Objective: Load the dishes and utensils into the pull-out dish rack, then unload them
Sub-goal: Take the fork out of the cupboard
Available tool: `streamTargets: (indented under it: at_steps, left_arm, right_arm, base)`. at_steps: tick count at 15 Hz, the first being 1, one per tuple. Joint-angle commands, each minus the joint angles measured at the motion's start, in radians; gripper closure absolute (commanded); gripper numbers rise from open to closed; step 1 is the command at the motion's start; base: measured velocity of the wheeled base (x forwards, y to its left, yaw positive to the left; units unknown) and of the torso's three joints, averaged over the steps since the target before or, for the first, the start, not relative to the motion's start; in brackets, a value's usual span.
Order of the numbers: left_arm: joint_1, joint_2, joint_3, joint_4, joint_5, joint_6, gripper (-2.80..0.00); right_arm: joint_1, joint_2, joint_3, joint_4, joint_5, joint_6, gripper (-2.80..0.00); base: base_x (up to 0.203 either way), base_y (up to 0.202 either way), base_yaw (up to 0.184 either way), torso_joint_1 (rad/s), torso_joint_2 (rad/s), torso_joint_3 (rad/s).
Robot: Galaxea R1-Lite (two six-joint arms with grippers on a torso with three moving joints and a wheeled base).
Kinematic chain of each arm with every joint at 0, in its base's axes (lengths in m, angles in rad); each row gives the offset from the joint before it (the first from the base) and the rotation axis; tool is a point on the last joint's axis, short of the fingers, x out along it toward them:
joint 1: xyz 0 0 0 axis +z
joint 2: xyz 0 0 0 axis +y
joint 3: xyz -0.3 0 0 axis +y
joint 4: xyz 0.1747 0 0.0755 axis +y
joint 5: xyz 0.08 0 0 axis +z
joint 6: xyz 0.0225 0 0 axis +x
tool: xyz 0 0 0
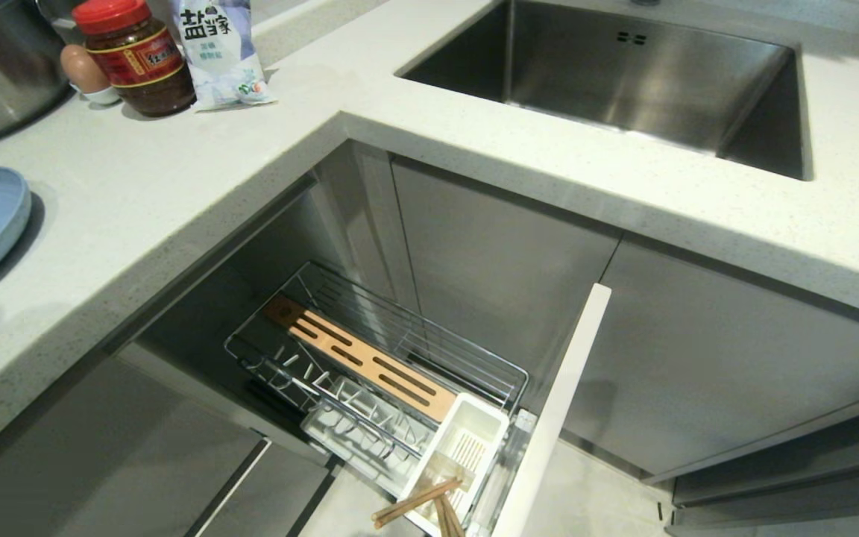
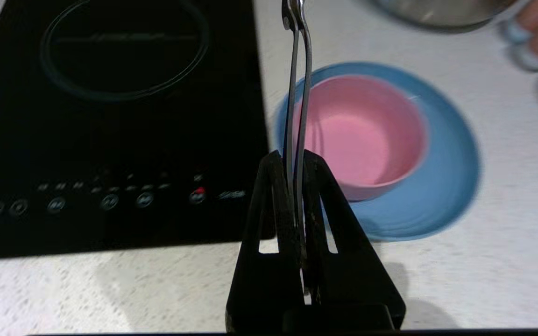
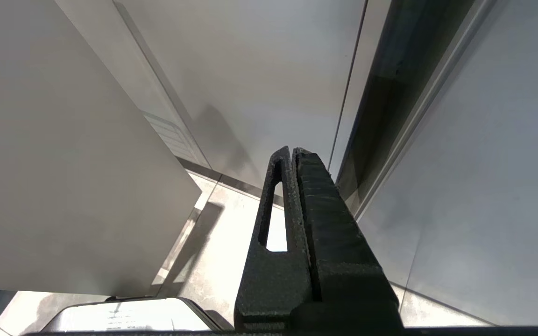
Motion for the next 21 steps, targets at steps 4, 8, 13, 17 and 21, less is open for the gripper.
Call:
streamTargets:
  at_steps: [4,8,13,17,21]
  left_arm:
    - [0.067,-0.016,0.204,-0.093,-0.114,-0.027,0.0]
    - [0.067,-0.002,0.255,-0.139,-0.166,-0.043,0.0]
    - [0.067,0.019,0.275,-0.202,-0.173,-0.048,0.0]
    - [0.075,0.074,0.277,-0.248,-0.179,-0.085,0.0]
    - [0.082,0.096,0.283,-0.251,-0.19,-0.106,0.0]
  right_arm:
    - [0.001,-0.004,0.0,-0.001,-0.001,0.001,0.0]
    - [0.0,-0.004,0.0,-0.001,-0.001,0.001,0.0]
    - [0.0,-0.004,0.0,-0.001,0.0,0.001,0.0]
    - [0.0,-0.004,0.0,-0.001,0.0,0.001,0.0]
    - [0.002,-0.004,0.0,-0.001,0.0,0.001,0.0]
  base:
    - [0.0,0.0,0.0,0.0,0.0,0.0]
    - [0.0,0.0,0.0,0.0,0.0,0.0]
    - [0.0,0.0,0.0,0.0,0.0,0.0]
    - [0.0,0.0,0.0,0.0,0.0,0.0]
    - [0.0,0.0,0.0,0.0,0.0,0.0]
